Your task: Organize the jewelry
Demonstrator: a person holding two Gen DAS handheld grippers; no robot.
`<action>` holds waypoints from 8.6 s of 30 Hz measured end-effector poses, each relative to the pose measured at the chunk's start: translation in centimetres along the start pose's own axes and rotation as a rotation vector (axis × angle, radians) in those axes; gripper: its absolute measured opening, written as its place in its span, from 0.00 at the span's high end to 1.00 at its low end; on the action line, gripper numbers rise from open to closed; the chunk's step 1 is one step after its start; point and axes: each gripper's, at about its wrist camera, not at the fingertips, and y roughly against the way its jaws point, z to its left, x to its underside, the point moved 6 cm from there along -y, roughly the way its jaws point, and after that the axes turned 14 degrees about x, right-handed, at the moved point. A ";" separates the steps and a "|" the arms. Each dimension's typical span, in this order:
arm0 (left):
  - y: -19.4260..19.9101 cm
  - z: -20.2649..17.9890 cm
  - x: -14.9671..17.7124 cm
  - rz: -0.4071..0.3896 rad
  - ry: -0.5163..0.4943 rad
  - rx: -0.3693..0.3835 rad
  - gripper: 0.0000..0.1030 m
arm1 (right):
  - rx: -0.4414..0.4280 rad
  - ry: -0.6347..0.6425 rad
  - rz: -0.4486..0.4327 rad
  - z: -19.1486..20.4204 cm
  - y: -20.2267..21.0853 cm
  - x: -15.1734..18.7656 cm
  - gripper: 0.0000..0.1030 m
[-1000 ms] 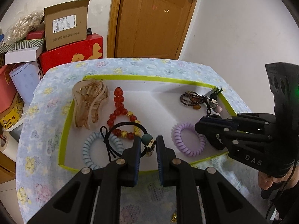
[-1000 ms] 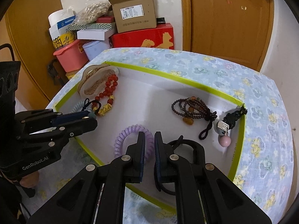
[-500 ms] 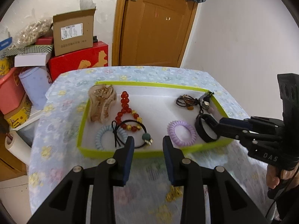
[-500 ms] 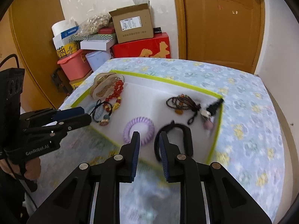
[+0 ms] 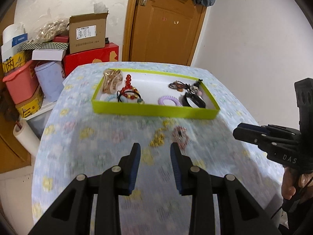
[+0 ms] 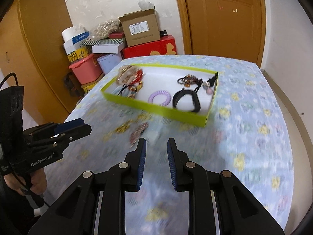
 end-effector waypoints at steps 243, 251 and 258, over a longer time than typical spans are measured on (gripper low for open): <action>-9.0 4.5 -13.0 0.072 -0.045 0.009 0.79 | -0.015 0.040 0.019 -1.1 -9.1 -10.1 0.72; -4.2 2.0 -8.8 0.038 -0.066 -0.011 0.79 | 0.011 0.031 -0.023 -1.0 -3.4 -6.6 0.72; -0.9 0.4 -4.7 0.028 -0.064 -0.019 0.79 | 0.017 0.002 -0.016 -1.4 -0.1 -2.9 0.72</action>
